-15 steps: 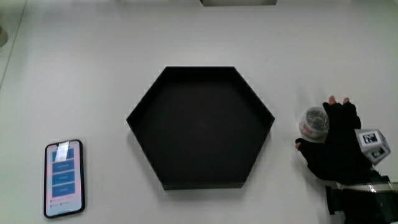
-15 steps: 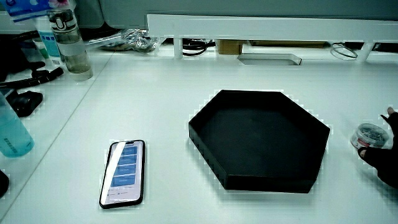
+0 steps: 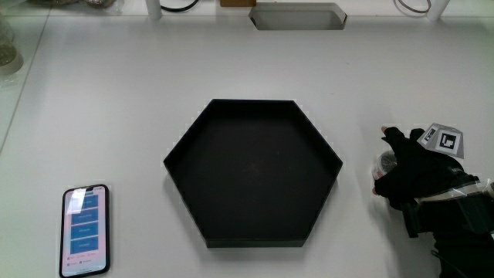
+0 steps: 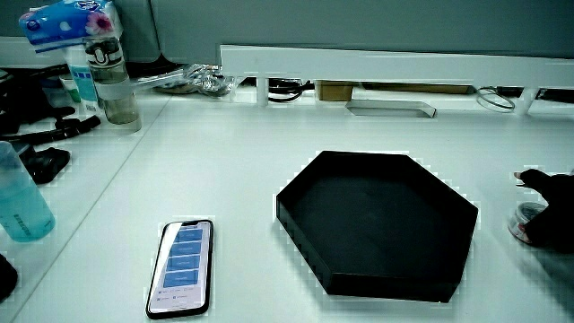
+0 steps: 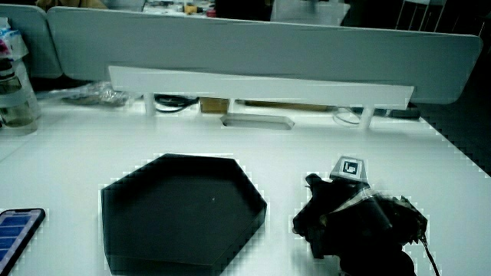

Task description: Pick paper clip from desk

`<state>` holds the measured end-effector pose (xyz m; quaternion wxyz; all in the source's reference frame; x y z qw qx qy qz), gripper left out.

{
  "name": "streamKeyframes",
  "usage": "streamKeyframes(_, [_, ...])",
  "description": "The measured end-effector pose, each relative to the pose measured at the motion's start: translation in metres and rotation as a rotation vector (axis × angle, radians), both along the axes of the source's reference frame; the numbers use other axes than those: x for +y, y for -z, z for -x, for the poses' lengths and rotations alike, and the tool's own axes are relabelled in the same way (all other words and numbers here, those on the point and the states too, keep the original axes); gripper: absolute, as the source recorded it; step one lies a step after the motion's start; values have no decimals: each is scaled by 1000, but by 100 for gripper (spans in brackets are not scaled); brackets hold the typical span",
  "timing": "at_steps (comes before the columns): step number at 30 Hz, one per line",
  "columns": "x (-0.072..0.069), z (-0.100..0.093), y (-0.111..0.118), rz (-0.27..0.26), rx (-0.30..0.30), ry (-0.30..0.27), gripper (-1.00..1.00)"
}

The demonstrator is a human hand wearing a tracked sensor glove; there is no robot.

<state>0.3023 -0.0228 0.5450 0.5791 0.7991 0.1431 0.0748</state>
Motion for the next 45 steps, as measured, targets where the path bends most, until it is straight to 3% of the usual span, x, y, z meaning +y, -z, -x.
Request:
streamKeyframes(3, [-4, 0, 0, -56, -18, 5, 67])
streamKeyframes(8, [-5, 0, 1, -71, -40, -4, 100])
streamKeyframes(13, [-6, 3, 4, -82, -44, 11, 100])
streamKeyframes(18, [-7, -2, 1, -57, -13, 18, 100])
streamKeyframes(24, [-12, 3, 13, -89, -29, 29, 100])
streamKeyframes(28, [-16, 10, 24, -98, -43, 45, 100])
streamKeyframes(32, [-20, 23, 33, -140, -77, 79, 100])
streamKeyframes(45, [-25, 56, 41, -154, -111, 142, 100])
